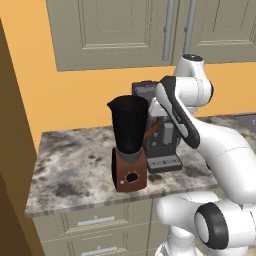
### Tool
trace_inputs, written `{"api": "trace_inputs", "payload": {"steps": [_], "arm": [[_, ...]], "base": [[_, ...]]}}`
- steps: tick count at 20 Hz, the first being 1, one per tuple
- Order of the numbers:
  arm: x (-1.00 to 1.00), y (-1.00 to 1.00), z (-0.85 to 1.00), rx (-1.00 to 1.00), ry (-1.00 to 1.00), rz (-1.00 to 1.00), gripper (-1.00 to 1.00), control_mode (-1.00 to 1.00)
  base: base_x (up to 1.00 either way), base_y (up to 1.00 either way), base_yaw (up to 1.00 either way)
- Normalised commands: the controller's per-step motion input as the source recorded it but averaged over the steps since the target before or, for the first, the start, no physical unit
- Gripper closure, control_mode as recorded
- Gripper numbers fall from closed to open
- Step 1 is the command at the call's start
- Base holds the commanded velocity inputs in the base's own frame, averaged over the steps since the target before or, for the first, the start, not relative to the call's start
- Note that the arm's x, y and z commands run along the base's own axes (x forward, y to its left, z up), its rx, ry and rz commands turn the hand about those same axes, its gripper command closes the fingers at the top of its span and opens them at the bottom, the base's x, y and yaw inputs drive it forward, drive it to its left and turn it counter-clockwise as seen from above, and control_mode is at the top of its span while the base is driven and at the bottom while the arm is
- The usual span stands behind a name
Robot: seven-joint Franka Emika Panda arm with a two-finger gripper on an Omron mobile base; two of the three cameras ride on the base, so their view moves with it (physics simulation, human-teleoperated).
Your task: Close the lid blender by securely placing the lid on top.
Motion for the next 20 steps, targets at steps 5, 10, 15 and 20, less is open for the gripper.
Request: {"api": "trace_inputs", "payload": {"steps": [5,10,15,20], "arm": [[-0.28,-0.42,-0.36,0.0,-0.1,-0.02,-1.0,-1.0],[-0.33,-1.0,-0.59,0.05,0.03,-0.11,-1.0,-1.0],[-0.05,-1.0,-0.67,0.12,0.14,-0.12,-1.0,-1.0],[0.03,-1.0,-0.72,0.15,0.26,-0.11,-1.0,-1.0]], "base": [[0.0,0.0,0.0],[0.0,0.0,0.0],[0.0,0.0,0.0],[0.0,0.0,0.0]]}}
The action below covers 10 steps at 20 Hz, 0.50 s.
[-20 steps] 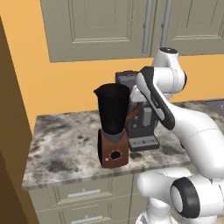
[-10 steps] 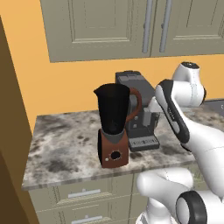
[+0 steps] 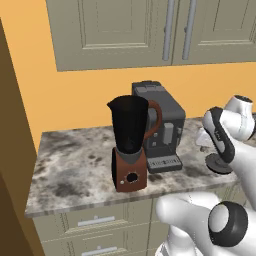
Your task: Close the lid blender by securely placing the lid on top.
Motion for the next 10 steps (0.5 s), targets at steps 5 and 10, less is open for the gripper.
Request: {"api": "trace_inputs", "payload": {"steps": [5,10], "arm": [[0.04,-0.99,-0.66,0.15,0.27,-0.19,-1.0,-1.0],[0.14,-0.59,-0.24,0.04,0.09,-0.09,-1.0,-1.0]], "base": [[0.0,0.0,0.0],[0.0,0.0,0.0]]}}
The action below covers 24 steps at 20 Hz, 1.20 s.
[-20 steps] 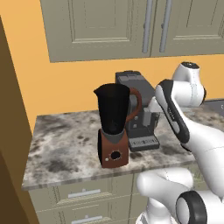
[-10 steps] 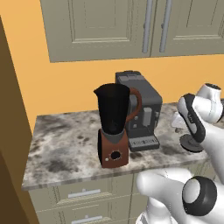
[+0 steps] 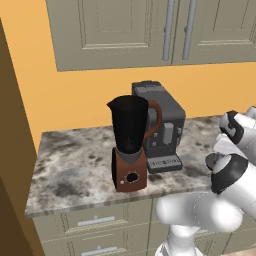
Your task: Close the lid blender by securely placing the lid on top.
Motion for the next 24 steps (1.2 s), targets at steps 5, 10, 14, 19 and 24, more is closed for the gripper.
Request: {"api": "trace_inputs", "payload": {"steps": [5,10,14,19,24], "arm": [[0.58,-0.08,-0.26,0.0,0.21,-0.02,-1.0,-1.0],[0.33,-0.12,-0.42,0.0,0.05,0.0,-1.0,-1.0],[0.25,-0.22,-0.24,0.0,0.0,0.0,-1.0,-1.0],[0.29,-0.29,-0.28,0.0,0.0,0.0,-1.0,-1.0],[0.03,-0.02,-0.33,0.0,0.0,0.0,-1.0,-1.0]], "base": [[0.0,0.0,0.0],[0.0,0.0,0.0],[0.0,0.0,0.0],[0.0,0.0,0.0],[0.0,0.0,0.0]]}}
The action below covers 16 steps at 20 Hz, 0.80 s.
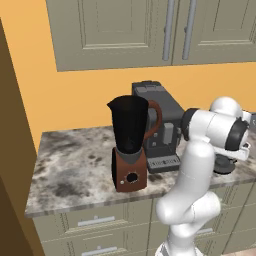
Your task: Close the lid blender by securely placing the lid on top.
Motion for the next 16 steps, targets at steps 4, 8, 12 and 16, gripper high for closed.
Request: {"api": "trace_inputs", "payload": {"steps": [4,8,12,16], "arm": [[0.0,0.12,-0.24,0.0,0.0,0.0,-1.0,-1.0],[-0.06,0.3,-0.11,-0.03,0.0,0.0,-1.0,-1.0],[-0.02,0.34,-0.18,-0.06,0.0,0.0,-1.0,-1.0],[-0.1,0.19,-0.36,-0.05,0.0,0.0,-1.0,-1.0]], "base": [[0.0,0.0,0.0],[0.0,0.0,0.0],[0.0,0.0,0.0],[0.0,0.0,0.0]]}}
